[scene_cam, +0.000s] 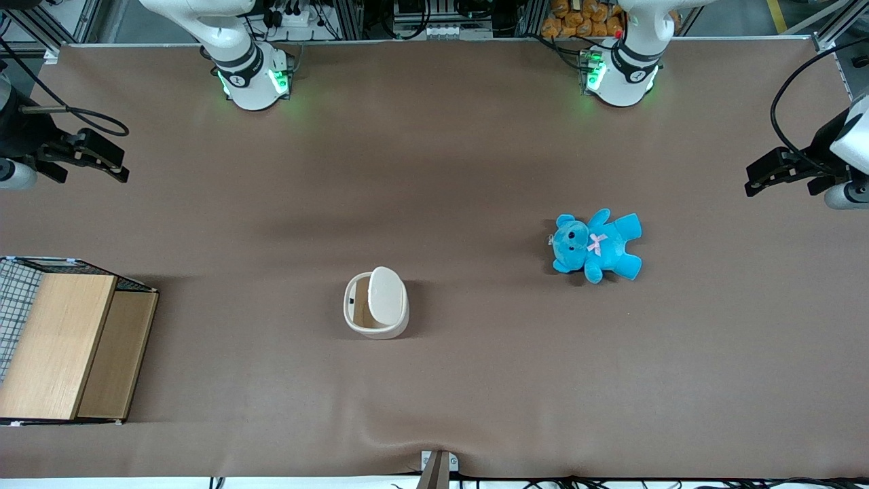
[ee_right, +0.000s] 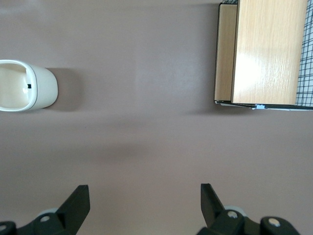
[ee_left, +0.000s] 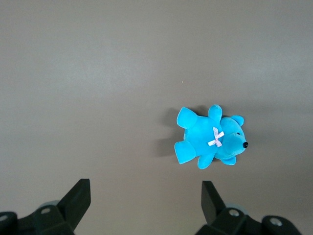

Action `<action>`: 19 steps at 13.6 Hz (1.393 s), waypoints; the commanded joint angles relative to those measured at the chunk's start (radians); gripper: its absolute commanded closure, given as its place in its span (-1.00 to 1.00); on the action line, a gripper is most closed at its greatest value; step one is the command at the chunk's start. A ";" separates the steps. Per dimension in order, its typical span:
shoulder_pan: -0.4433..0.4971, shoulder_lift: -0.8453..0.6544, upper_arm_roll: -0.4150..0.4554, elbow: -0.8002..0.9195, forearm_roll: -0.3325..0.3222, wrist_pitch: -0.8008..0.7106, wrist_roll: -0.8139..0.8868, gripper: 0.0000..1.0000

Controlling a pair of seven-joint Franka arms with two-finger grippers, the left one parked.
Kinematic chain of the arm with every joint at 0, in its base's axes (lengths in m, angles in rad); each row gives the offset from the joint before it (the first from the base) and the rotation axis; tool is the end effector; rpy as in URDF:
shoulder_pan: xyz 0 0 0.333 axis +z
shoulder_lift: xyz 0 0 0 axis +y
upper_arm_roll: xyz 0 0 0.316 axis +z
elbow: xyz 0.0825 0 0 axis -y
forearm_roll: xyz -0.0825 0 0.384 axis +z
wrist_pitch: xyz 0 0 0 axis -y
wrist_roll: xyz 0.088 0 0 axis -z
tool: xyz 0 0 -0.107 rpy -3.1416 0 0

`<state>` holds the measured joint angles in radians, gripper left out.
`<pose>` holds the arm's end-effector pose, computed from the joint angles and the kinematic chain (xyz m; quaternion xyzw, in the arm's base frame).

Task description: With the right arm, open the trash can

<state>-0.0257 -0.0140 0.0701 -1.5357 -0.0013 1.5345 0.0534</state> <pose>0.5464 0.0244 0.6455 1.0000 -0.0045 0.0064 0.0008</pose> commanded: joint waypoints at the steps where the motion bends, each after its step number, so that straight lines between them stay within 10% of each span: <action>1: 0.006 0.006 -0.004 0.023 -0.025 0.003 -0.007 -1.00; 19: 0.013 0.006 -0.029 0.023 -0.008 -0.001 -0.006 -1.00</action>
<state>-0.0209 -0.0139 0.0455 -1.5296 -0.0047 1.5391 0.0524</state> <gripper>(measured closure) 0.000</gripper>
